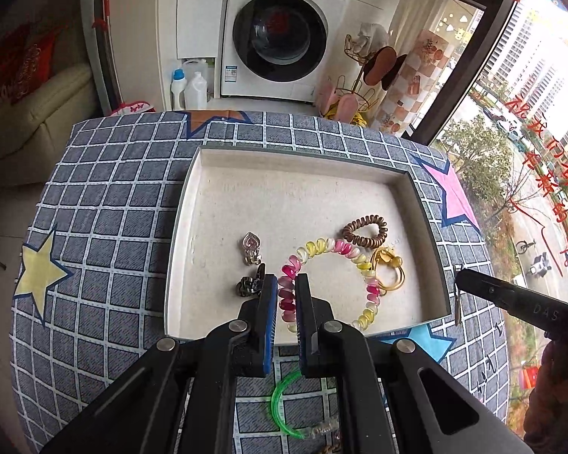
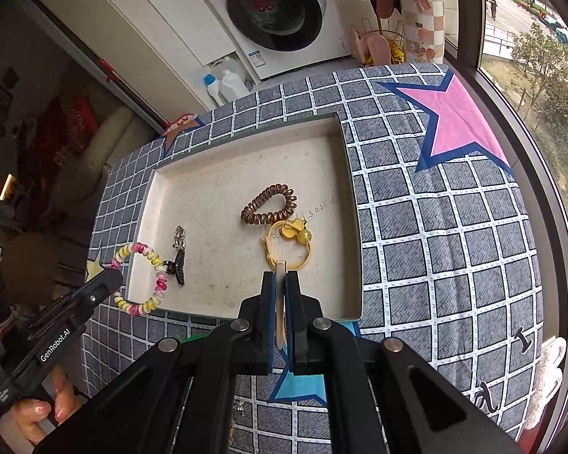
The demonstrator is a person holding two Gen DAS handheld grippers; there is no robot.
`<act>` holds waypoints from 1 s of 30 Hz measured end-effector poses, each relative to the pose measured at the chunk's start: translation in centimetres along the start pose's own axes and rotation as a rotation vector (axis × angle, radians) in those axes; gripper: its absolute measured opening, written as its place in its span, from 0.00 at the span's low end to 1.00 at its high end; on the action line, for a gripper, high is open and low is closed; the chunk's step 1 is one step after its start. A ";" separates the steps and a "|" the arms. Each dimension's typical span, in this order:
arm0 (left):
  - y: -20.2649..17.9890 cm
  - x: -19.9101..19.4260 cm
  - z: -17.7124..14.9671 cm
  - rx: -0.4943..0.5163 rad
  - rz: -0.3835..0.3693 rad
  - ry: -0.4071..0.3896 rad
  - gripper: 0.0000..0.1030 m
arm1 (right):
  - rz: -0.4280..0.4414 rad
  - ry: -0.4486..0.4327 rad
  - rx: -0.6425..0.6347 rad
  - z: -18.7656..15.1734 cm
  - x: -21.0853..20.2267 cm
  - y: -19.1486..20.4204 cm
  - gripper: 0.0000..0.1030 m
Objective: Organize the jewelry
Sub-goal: 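Carry beaded bracelet and beige hair clip into the tray, open both tools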
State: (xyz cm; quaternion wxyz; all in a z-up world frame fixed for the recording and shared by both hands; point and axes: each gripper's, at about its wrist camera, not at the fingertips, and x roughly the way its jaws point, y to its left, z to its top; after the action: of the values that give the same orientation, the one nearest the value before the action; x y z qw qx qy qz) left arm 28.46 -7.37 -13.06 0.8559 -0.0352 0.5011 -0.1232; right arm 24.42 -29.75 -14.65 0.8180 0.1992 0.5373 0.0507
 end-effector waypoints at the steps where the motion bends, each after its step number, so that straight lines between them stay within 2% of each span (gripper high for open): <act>1: -0.1 0.4 0.3 0.001 0.002 0.001 0.21 | 0.004 0.004 -0.001 0.4 0.3 -0.1 0.05; 10: -0.9 4.0 2.3 -0.019 0.029 0.028 0.21 | 0.008 0.030 -0.038 3.2 3.7 -0.1 0.05; 18: -1.1 7.3 2.7 -0.007 0.079 0.068 0.21 | -0.004 0.061 -0.045 4.4 6.5 -0.7 0.05; 30: -2.3 10.0 1.9 0.096 0.192 0.106 0.21 | -0.010 0.108 -0.036 4.4 9.3 -1.9 0.05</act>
State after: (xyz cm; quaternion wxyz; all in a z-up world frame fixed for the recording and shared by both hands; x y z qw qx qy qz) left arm 34.41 -12.12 -20.17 0.8368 0.0605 0.5402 -0.0662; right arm 32.01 -29.91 -21.81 0.7914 0.1786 0.5808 0.0669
